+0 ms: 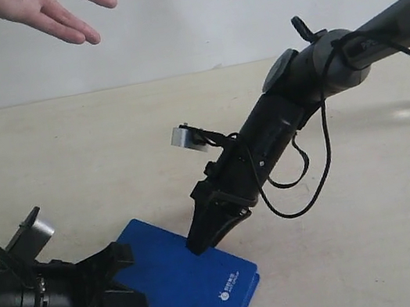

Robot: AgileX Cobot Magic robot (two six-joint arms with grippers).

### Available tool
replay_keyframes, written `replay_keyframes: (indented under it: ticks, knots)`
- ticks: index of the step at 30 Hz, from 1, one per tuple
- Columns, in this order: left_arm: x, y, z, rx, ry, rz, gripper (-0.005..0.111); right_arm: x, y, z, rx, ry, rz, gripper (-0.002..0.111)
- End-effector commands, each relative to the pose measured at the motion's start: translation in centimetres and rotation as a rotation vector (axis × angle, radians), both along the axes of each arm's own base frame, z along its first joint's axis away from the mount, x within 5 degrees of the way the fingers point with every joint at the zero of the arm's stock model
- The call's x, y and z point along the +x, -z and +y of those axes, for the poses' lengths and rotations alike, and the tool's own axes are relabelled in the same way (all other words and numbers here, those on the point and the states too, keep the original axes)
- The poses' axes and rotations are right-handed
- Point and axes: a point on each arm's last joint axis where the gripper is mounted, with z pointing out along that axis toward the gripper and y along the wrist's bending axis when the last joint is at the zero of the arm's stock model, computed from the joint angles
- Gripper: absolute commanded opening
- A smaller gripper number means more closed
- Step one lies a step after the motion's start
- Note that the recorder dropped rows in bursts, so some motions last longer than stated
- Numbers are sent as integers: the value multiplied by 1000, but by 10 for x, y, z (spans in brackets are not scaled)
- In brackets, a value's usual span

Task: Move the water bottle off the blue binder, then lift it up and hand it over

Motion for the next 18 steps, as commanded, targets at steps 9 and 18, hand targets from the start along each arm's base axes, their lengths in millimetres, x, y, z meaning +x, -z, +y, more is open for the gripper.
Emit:
replay_keyframes:
  ticks: [9,18]
  knots:
    - [12,-16,23,209,-172,-167,7,-2,-47,1,76,-20,-111,14]
    - [-38,-4,57,177,-481,-13,7,-10,-47,13,69,-32,-84,8]
